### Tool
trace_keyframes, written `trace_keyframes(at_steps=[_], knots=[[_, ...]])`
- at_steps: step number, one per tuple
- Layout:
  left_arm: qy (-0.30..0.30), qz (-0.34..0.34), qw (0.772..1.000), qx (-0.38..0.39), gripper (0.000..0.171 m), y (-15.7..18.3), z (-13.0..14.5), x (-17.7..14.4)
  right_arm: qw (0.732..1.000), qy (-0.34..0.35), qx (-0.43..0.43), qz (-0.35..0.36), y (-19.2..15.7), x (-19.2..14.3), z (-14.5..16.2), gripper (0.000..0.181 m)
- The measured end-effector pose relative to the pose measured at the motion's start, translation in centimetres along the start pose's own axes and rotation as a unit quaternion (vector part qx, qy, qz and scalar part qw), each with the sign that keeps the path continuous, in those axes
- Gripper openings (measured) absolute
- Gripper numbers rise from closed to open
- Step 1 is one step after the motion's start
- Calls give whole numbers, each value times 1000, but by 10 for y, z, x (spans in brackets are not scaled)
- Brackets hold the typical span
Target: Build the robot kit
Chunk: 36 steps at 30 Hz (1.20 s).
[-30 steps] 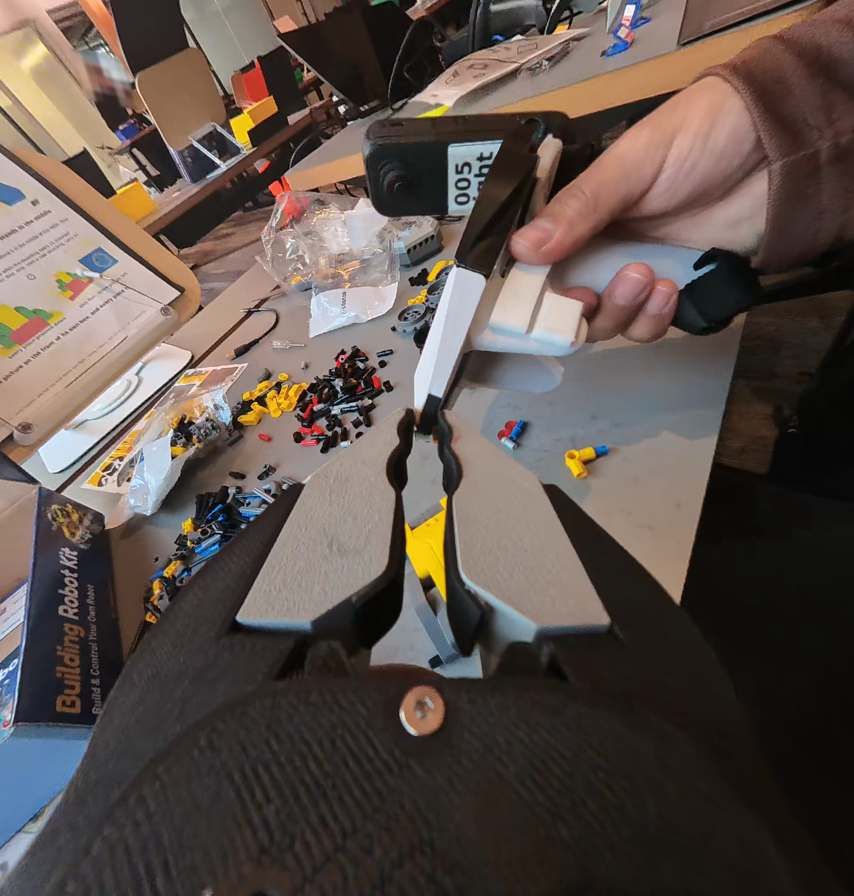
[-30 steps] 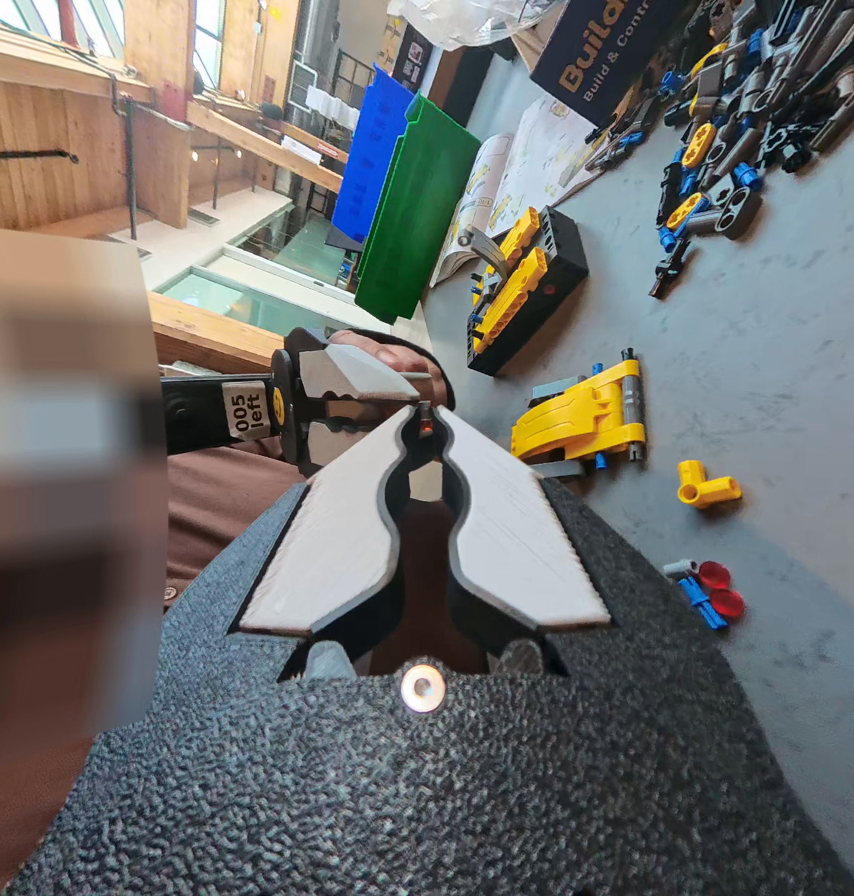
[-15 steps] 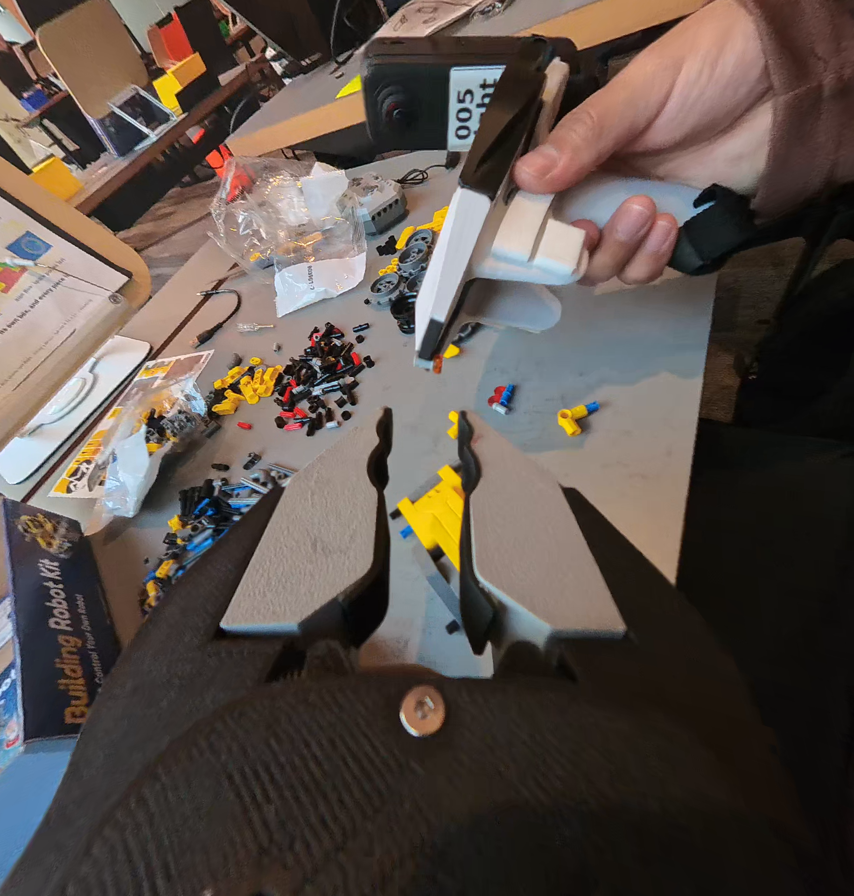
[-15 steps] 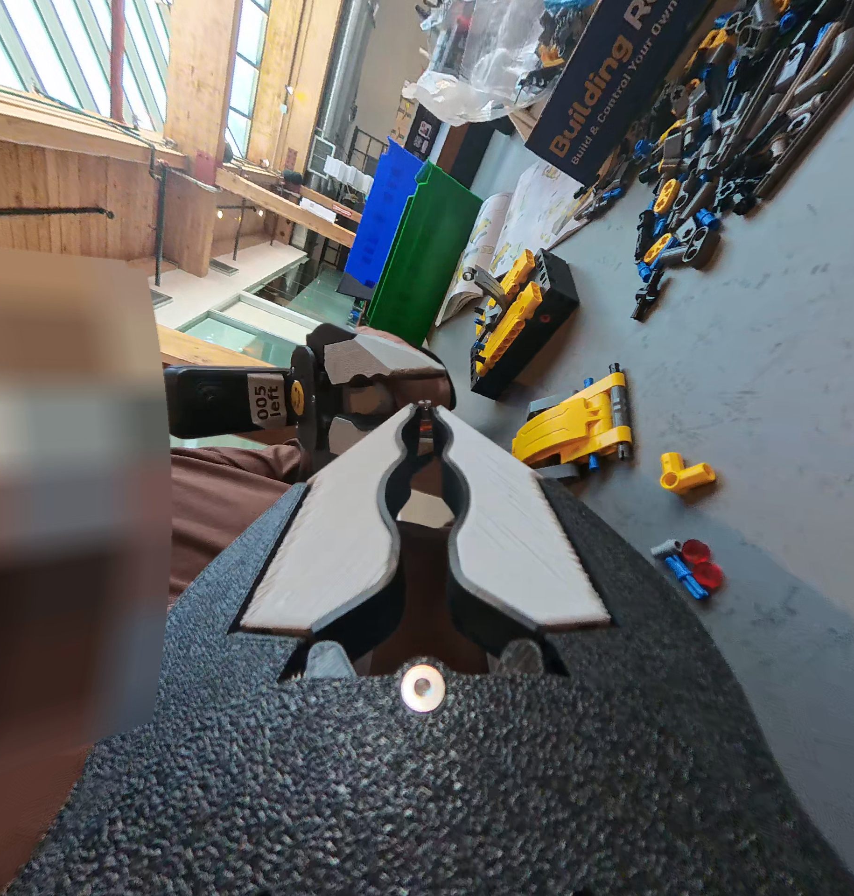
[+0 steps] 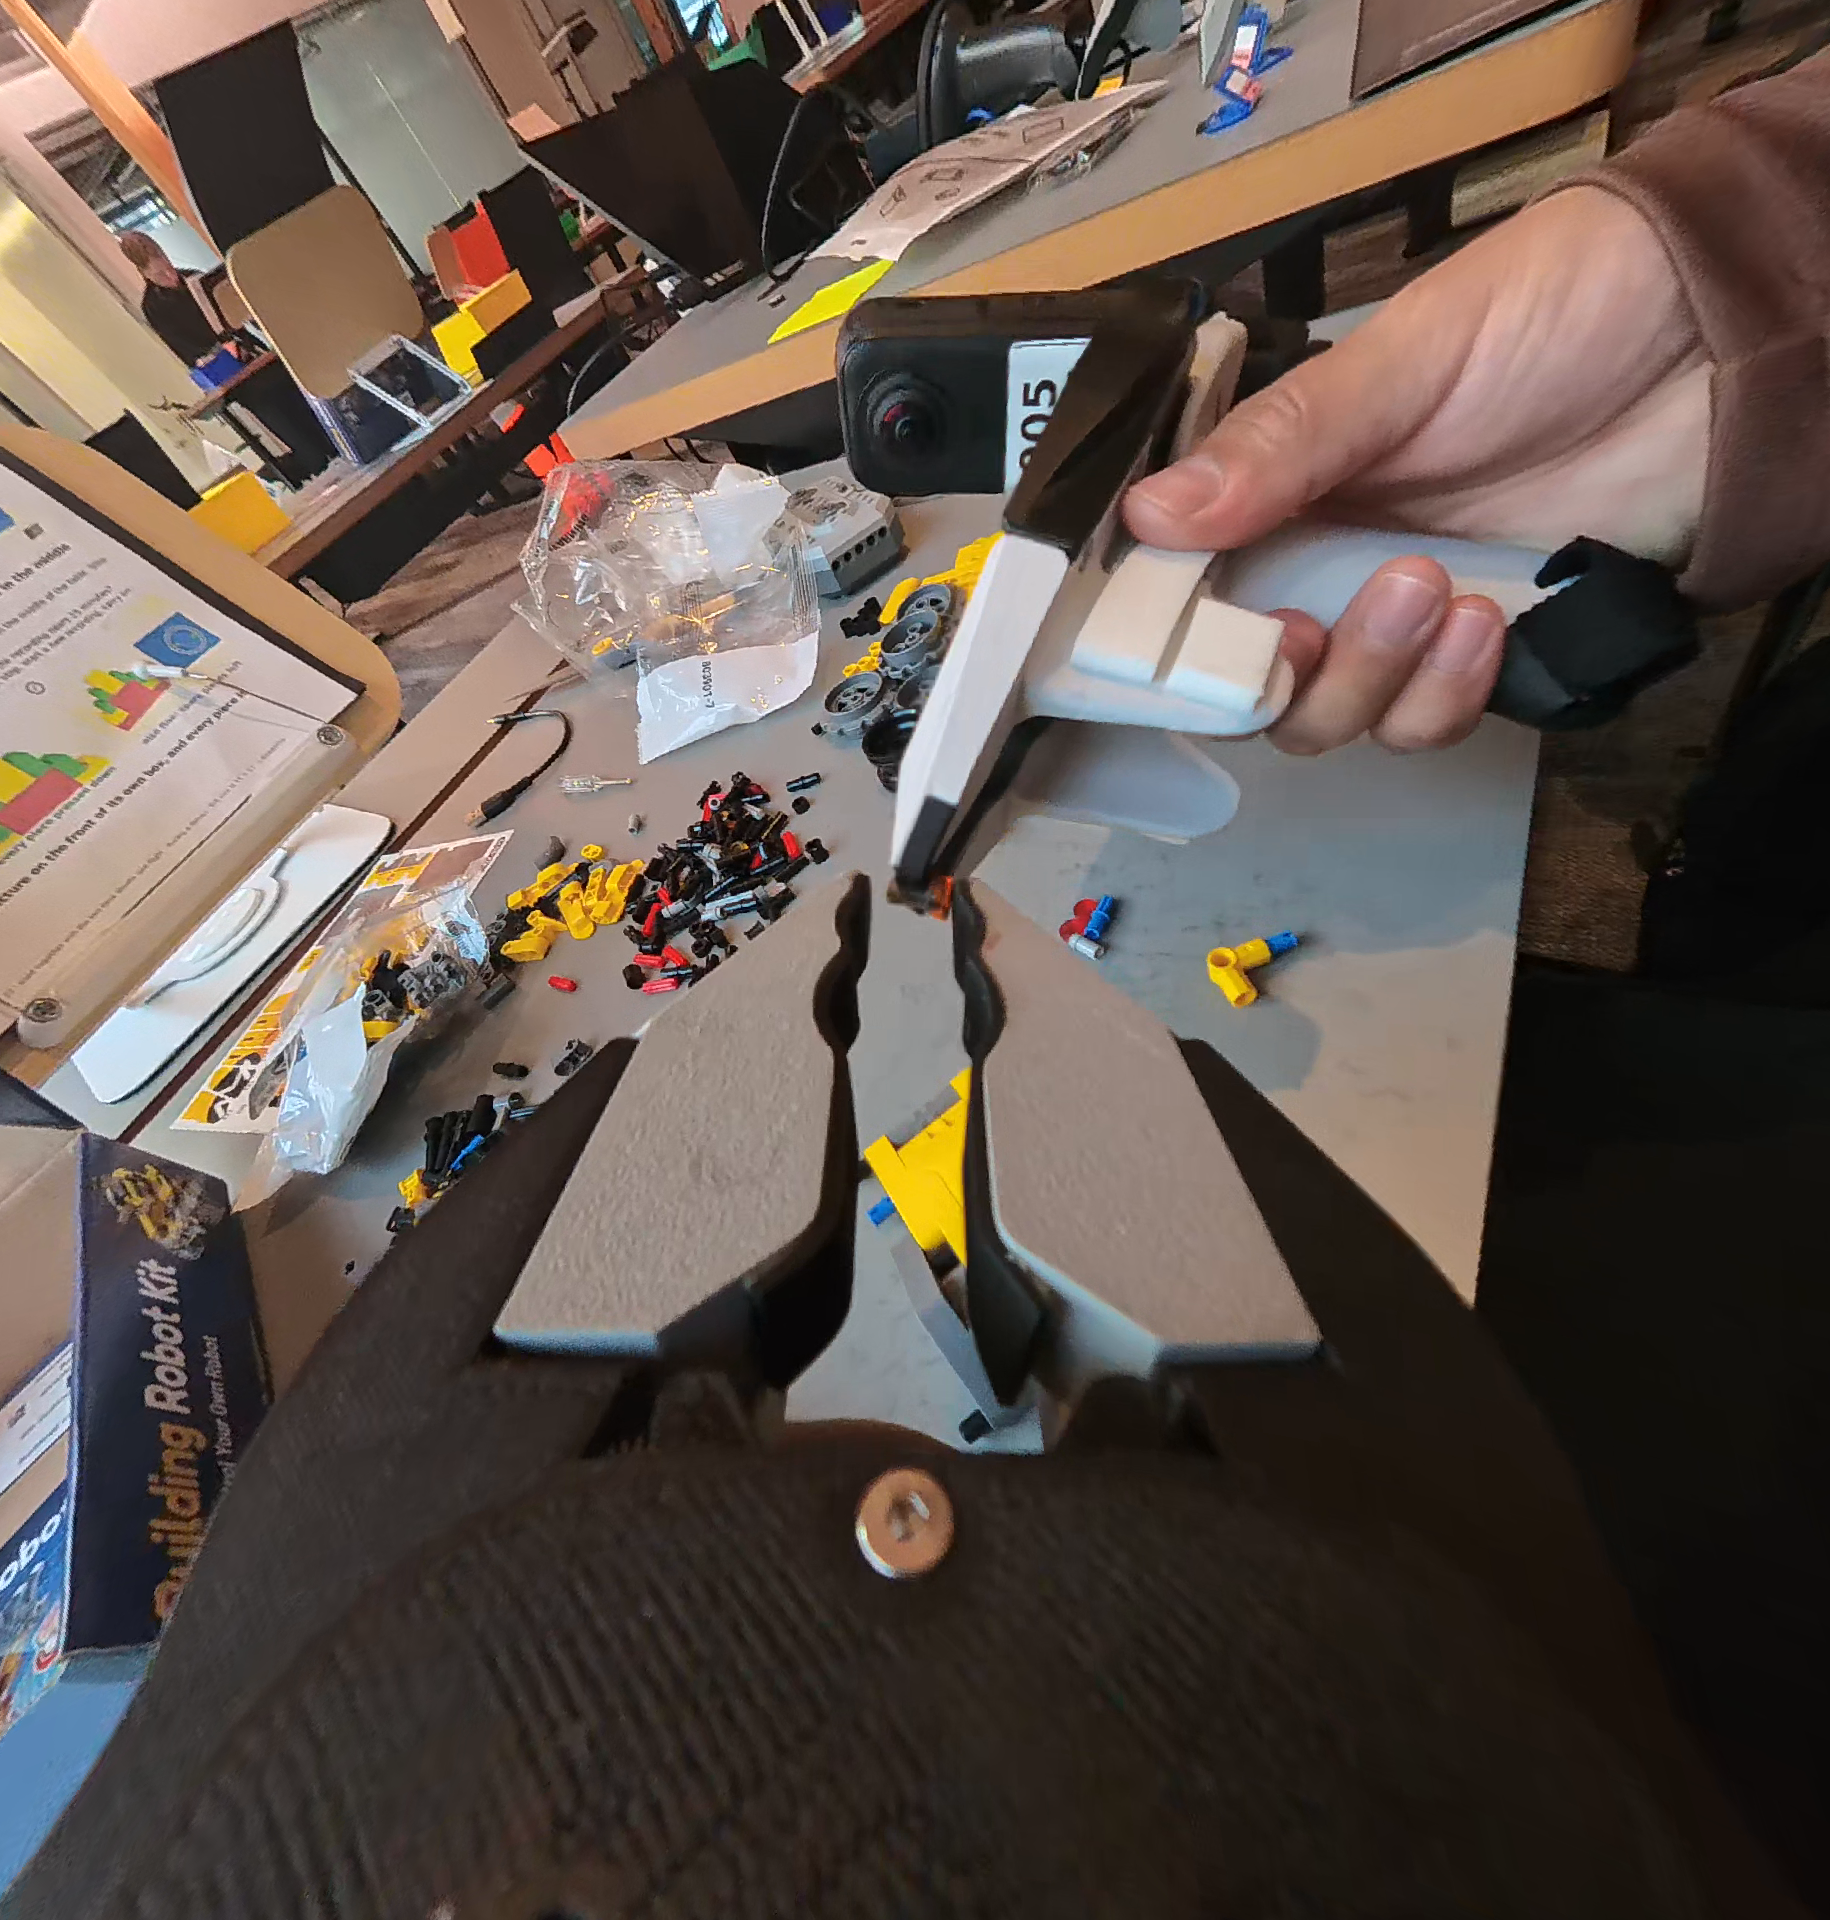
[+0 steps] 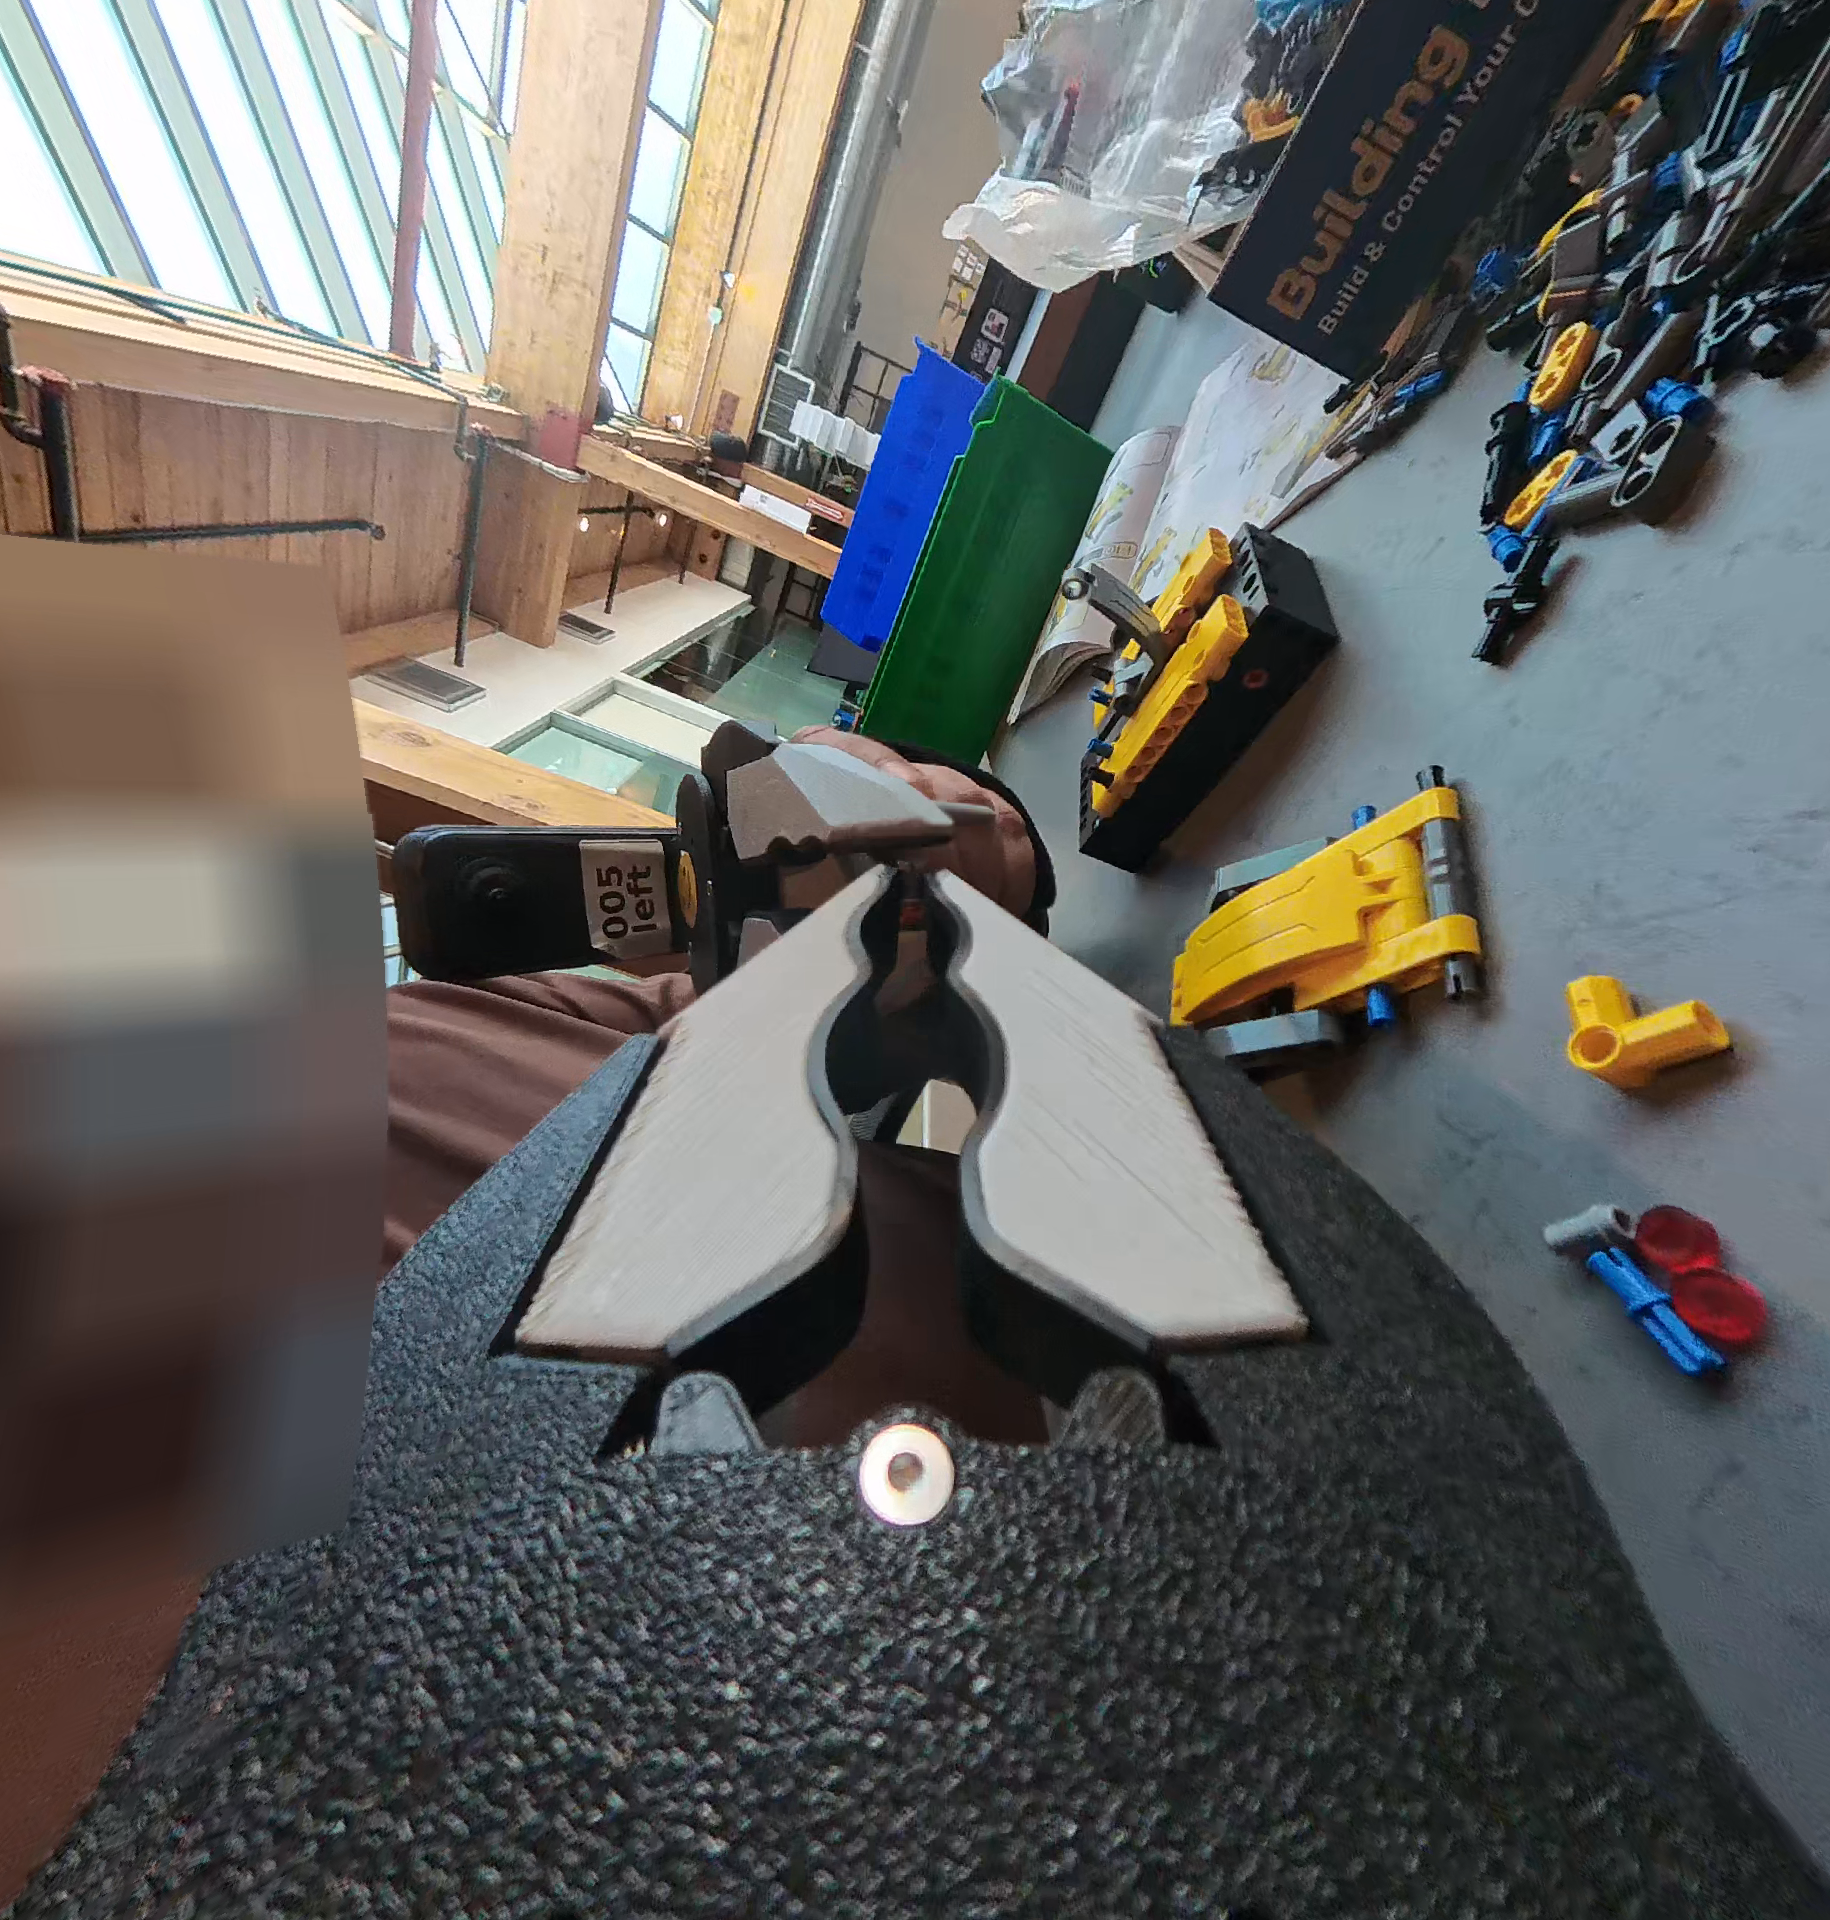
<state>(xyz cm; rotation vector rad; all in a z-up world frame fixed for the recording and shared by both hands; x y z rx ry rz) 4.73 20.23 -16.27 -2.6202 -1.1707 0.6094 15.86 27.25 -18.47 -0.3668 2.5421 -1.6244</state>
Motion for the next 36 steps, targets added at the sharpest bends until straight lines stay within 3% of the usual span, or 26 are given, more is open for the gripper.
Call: trace_keyframes(at_steps=[5,8,11,15,17,22,27,33,36], knots=[[-13,-2,1000,-15,11,-3,5,3,999,6,-21,27,4,0,-4,3],[-44,2,997,-57,24,-10,9,4,987,2,-90,133,10,-13,-21,3],[-55,24,994,-94,23,-8,14,-3,933,-11,-196,301,14,-42,-47,3],[-58,30,993,-95,22,5,22,-23,845,-19,-279,456,6,-90,-75,3],[-57,25,994,-91,21,12,28,-35,810,-6,-290,509,-3,-121,-83,3],[-45,17,992,-115,17,20,46,-60,753,48,-245,609,-11,-220,-81,3],[-49,17,989,-139,17,20,58,-67,734,29,-156,660,14,-286,-51,3],[-51,35,984,-170,17,16,60,-65,746,-6,-131,653,43,-295,-33,4],[-48,40,981,-184,17,13,60,-66,765,4,-136,630,45,-294,-31,6]])
Point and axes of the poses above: each gripper's, where its closed fingertips meet, x out along the fingers, z out of its underside, y = z × x across the jaws, the point moved 8 cm from there along -x, back along the fingers, and after that the axes turned 3 degrees about -x, right-handed, at the moved point
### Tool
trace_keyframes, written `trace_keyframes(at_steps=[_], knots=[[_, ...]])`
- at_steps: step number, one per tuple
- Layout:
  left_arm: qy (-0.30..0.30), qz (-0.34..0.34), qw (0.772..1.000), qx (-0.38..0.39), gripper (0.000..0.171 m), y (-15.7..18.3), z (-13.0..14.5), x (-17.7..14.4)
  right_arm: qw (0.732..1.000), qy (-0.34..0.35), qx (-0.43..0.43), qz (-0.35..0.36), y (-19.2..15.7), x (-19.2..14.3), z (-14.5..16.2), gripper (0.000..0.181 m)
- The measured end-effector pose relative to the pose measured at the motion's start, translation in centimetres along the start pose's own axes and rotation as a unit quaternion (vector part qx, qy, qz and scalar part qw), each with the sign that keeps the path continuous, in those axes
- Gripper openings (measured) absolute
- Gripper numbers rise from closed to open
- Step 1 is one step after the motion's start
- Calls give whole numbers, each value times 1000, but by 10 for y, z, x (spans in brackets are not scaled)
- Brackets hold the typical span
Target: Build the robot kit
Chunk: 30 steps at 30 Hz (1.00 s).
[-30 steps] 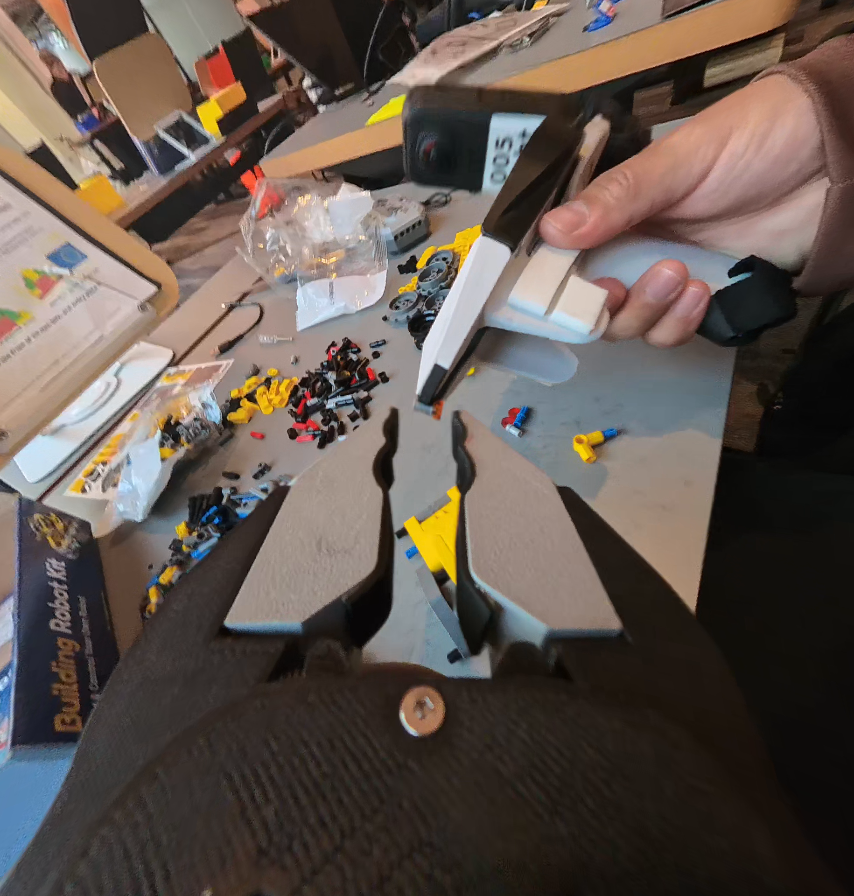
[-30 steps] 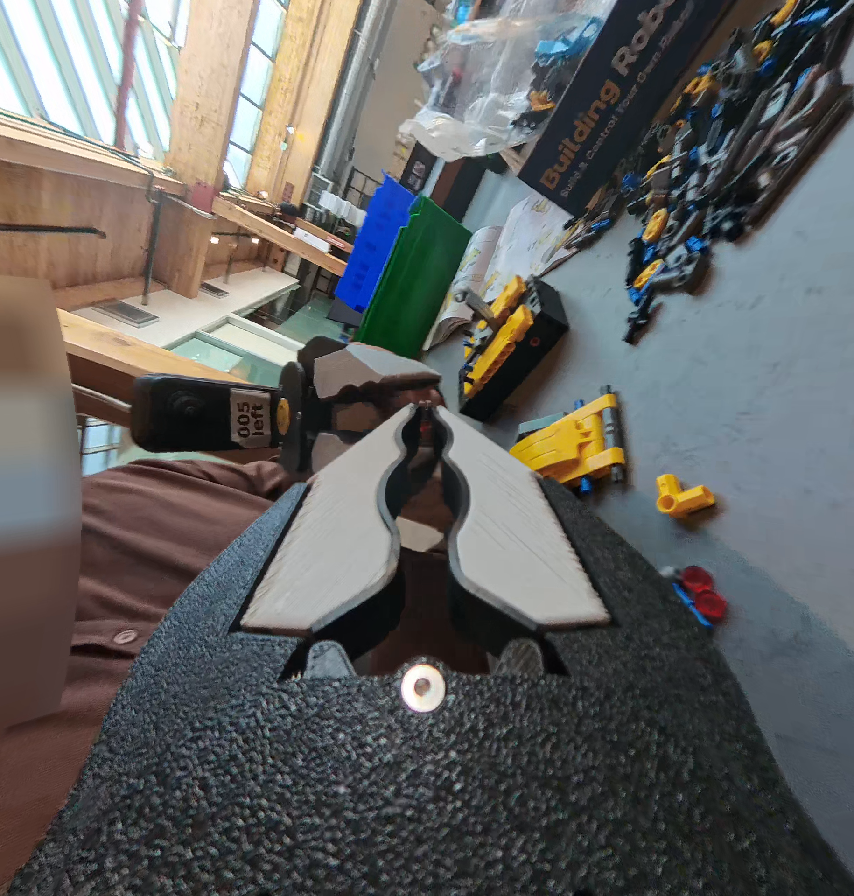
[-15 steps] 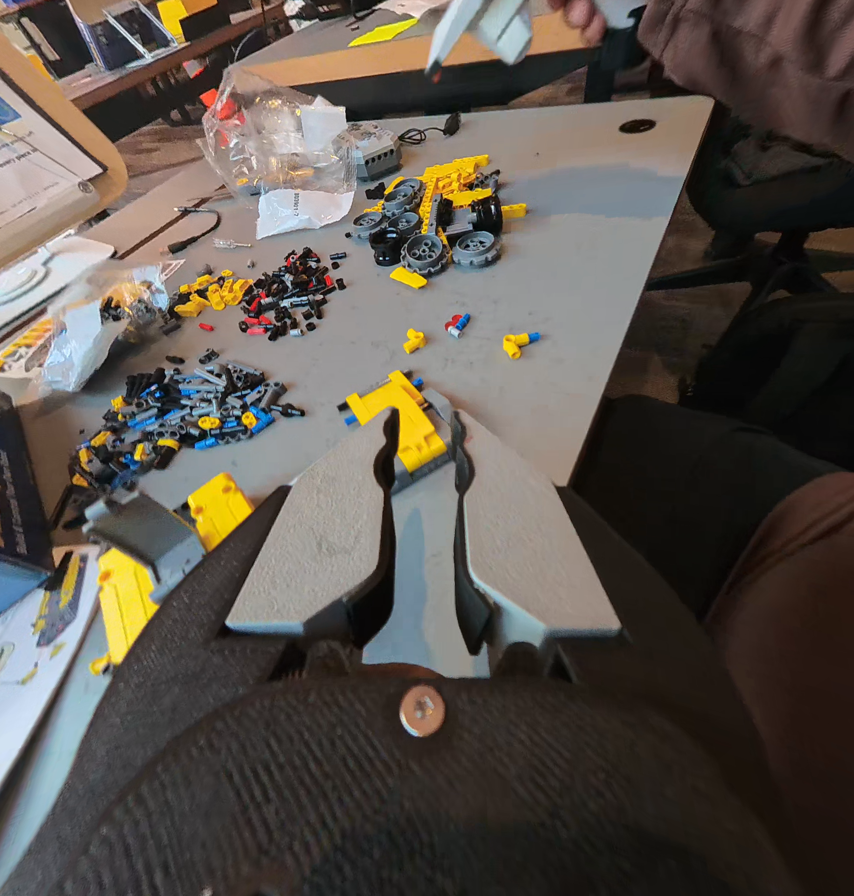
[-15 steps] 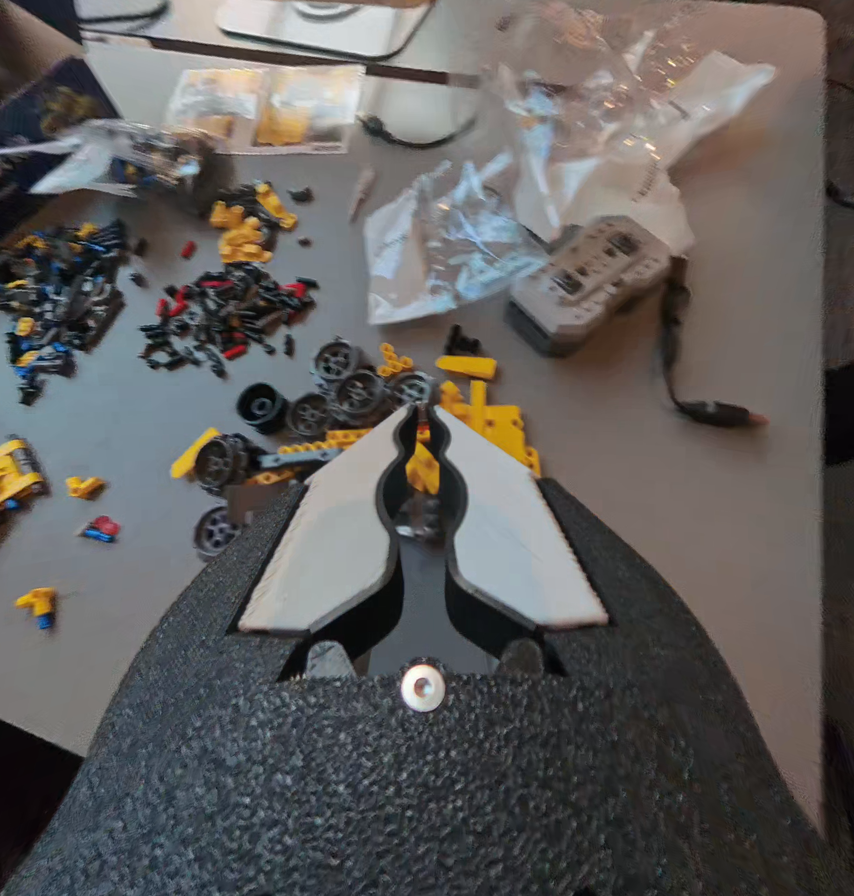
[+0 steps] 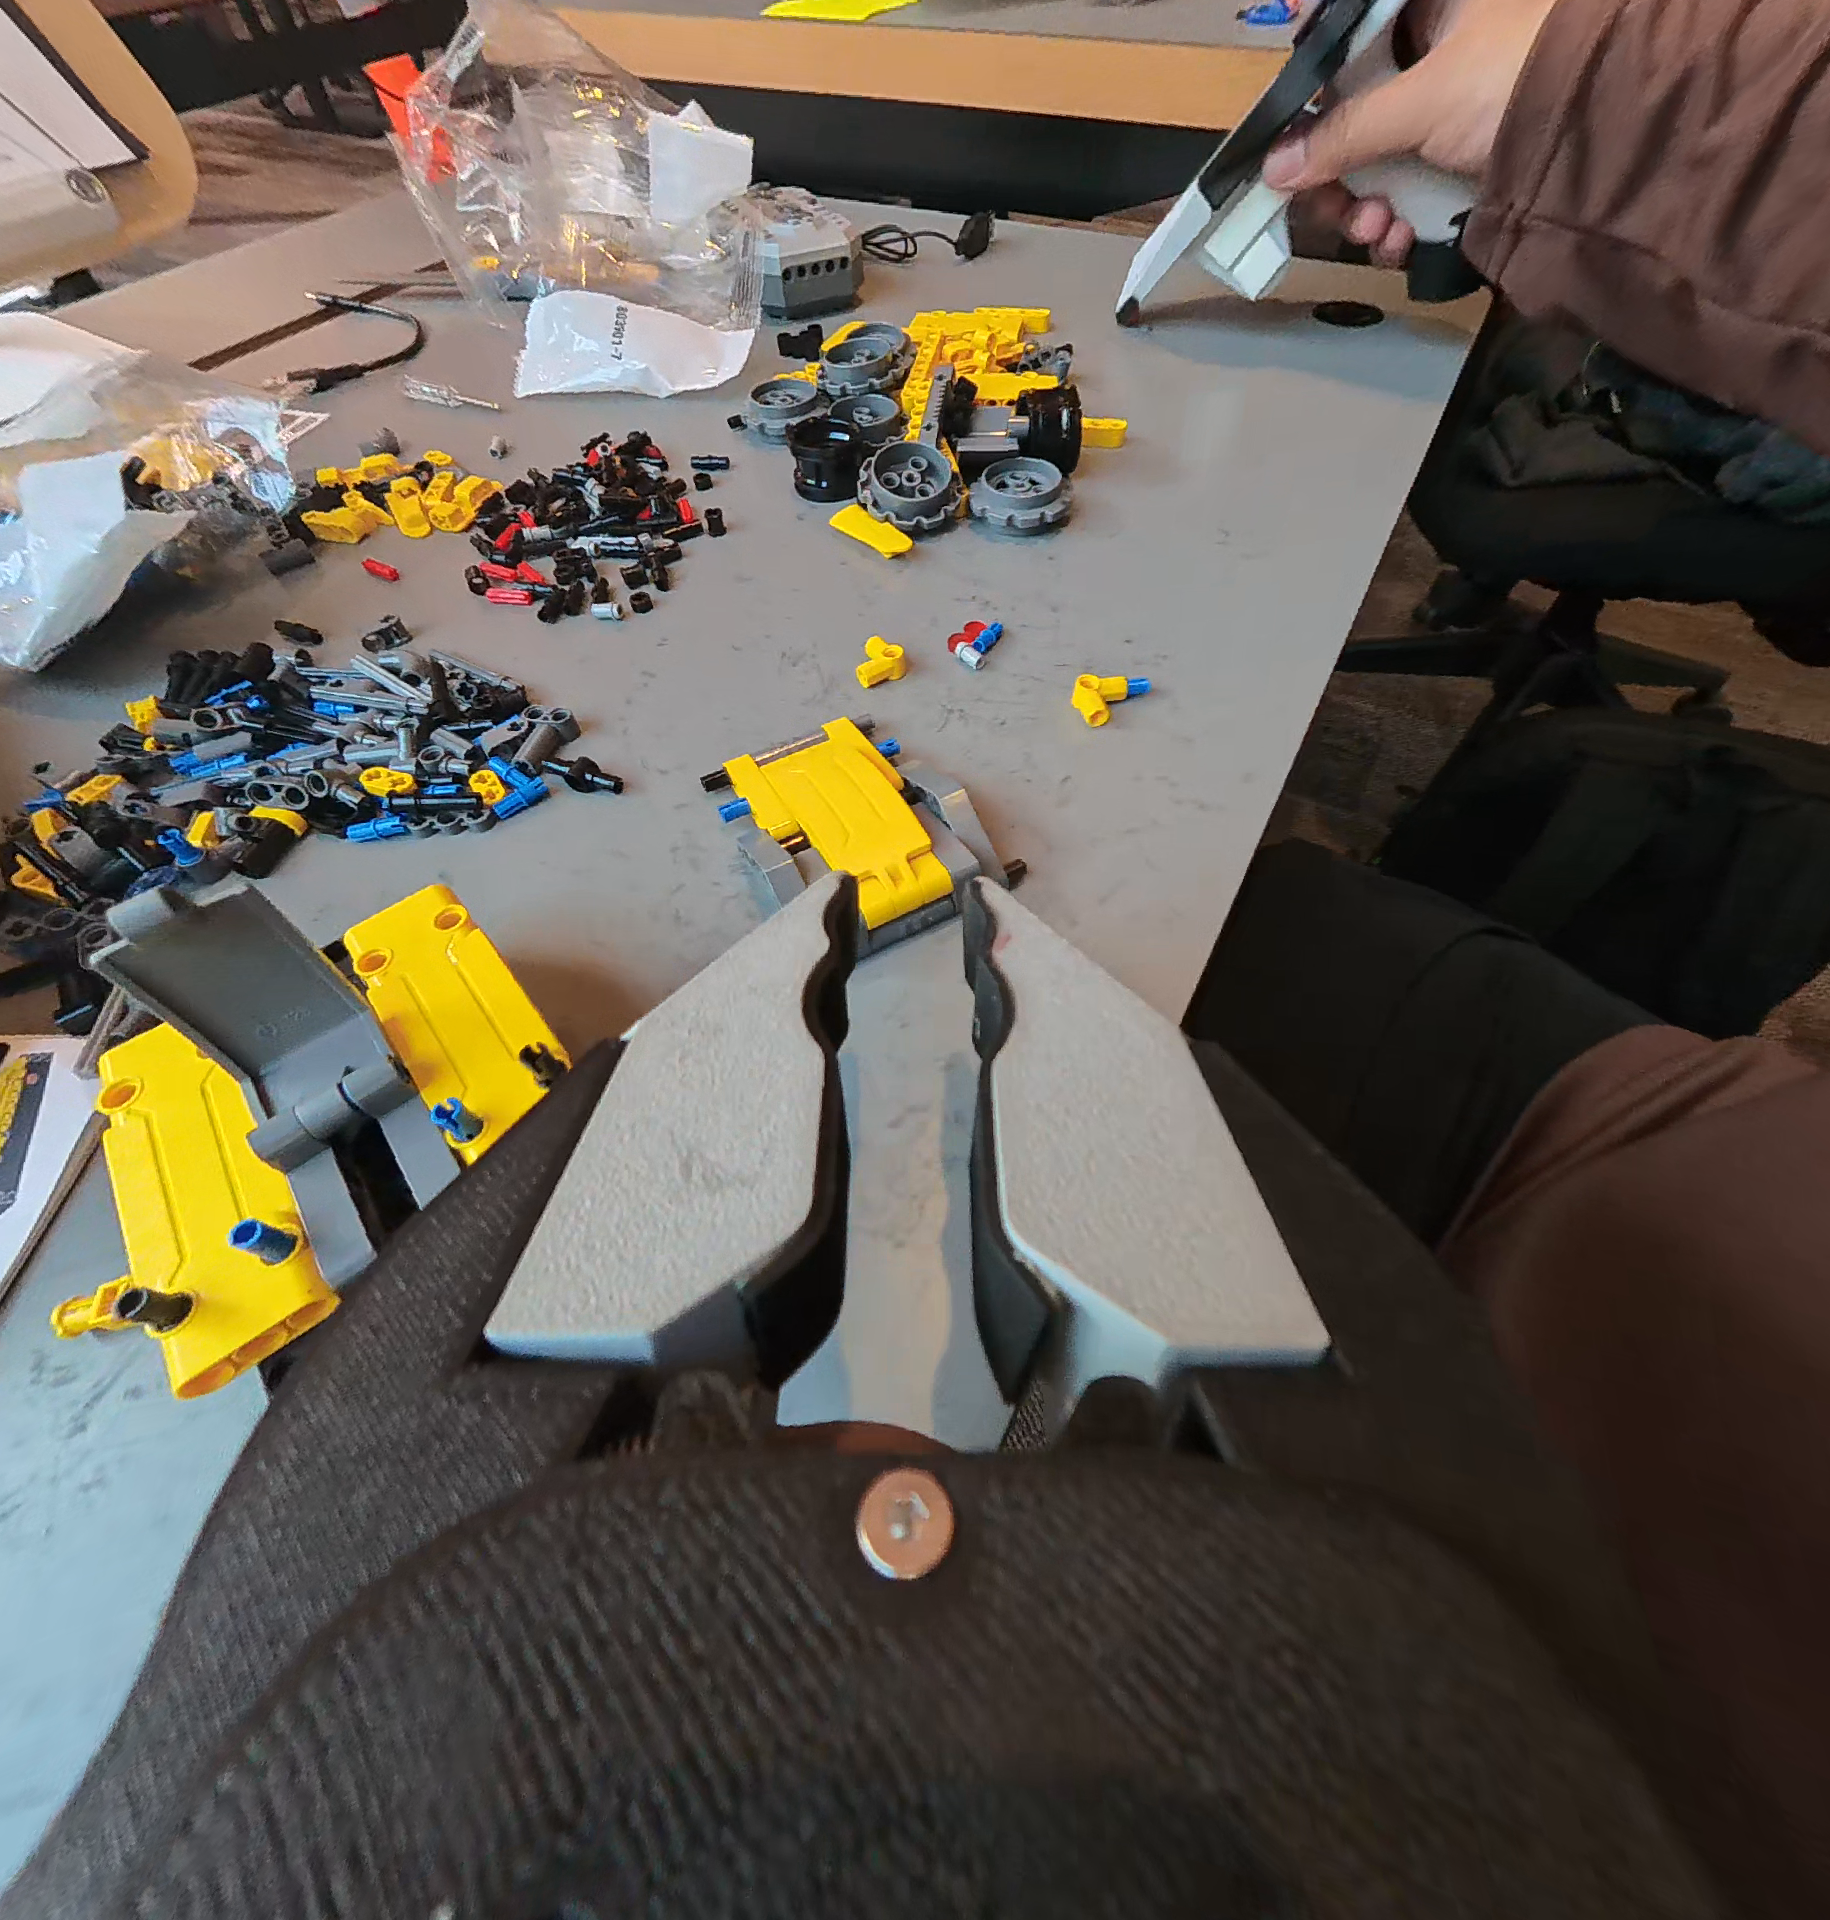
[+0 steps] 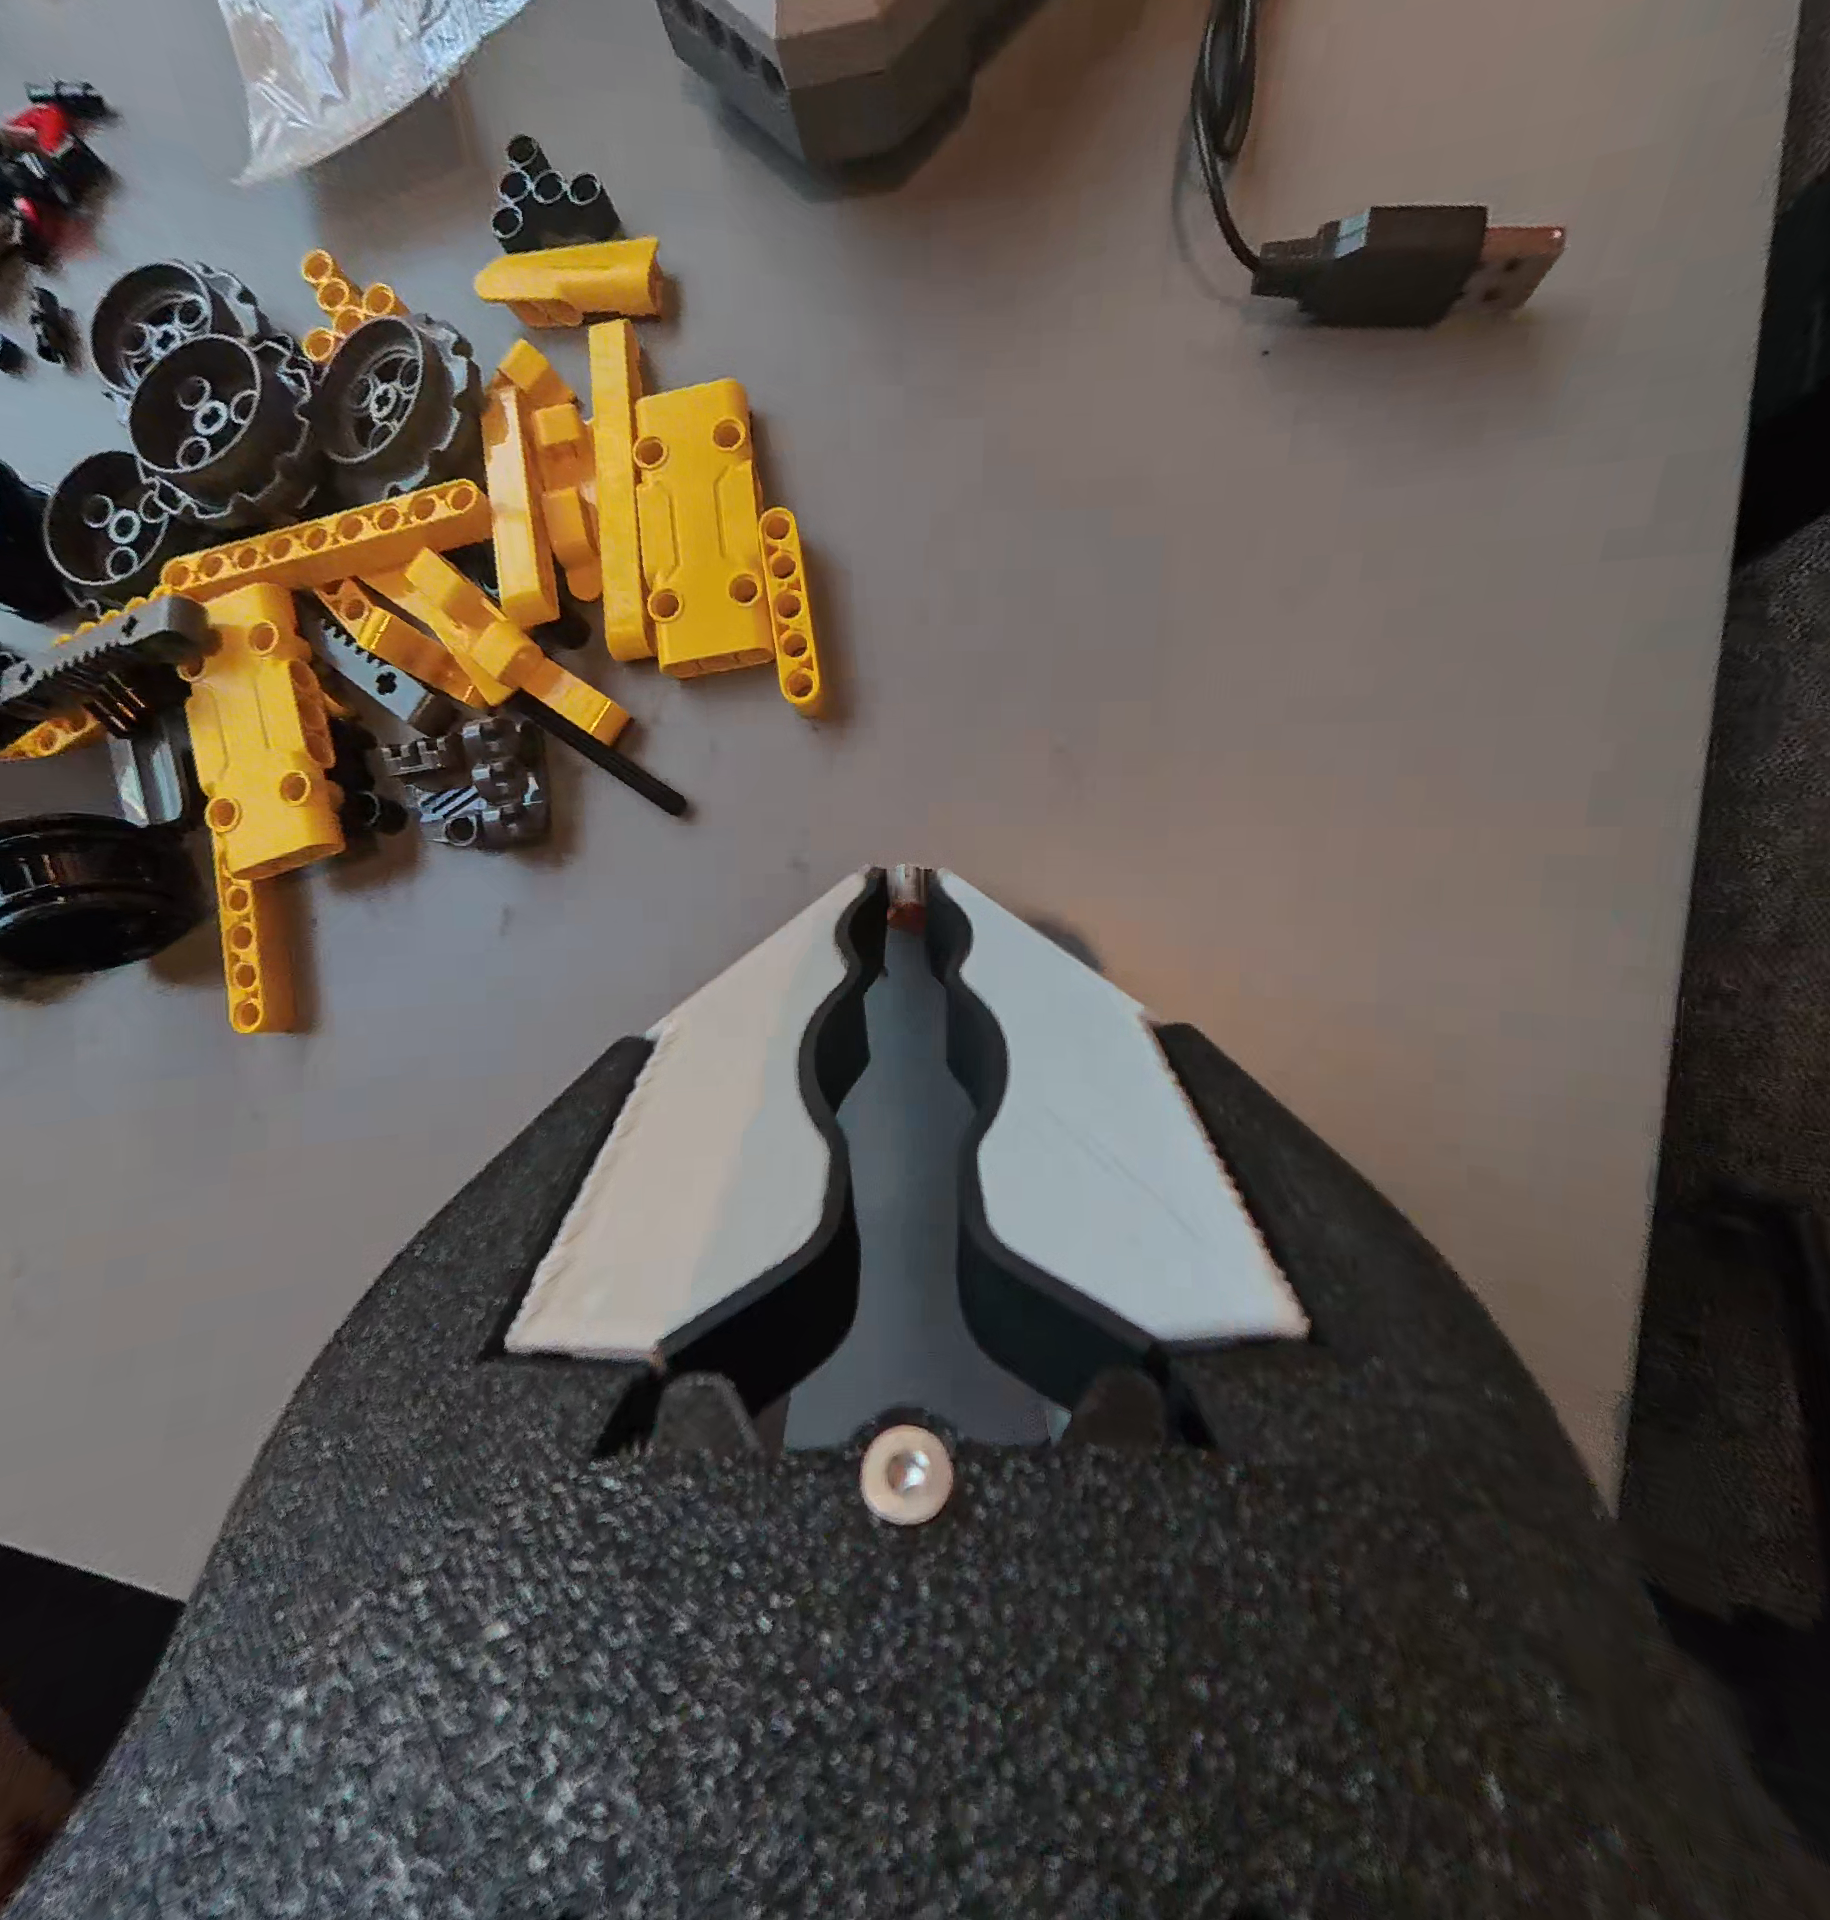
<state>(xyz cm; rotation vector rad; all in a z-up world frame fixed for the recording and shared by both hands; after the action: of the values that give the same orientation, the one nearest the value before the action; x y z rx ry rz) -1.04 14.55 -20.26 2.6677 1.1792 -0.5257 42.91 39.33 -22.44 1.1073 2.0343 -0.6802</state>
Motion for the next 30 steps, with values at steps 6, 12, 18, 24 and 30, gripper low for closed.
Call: trace_keyframes(at_steps=[6,12,18,24,30], knots=[[-5,-7,1000,0,17,-1,2,0,998,61,-9,-20,-4,-22,-11,12],[-11,0,1000,5,17,0,4,1,983,129,-68,-112,-68,-54,-28,15],[-18,12,1000,-15,17,-3,5,3,949,61,-206,-233,-205,-17,-17,10],[-5,18,1000,-18,17,-3,5,0,924,-2,-294,-244,-260,15,-7,11],[2,24,1000,-19,17,-3,5,-1,908,-23,-358,-215,-272,25,0,11]])
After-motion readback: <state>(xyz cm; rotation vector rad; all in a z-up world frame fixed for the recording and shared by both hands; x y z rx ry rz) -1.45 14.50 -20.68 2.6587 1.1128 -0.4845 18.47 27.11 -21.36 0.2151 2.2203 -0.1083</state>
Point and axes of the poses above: each gripper's, where its closed fingertips meet, x out along the fingers, z out of its underside, y = z × x across the jaws, the point moved 8 cm from there along -x, back along the fingers, and after that the axes turned 3 degrees about -x, right-handed, at the moved point
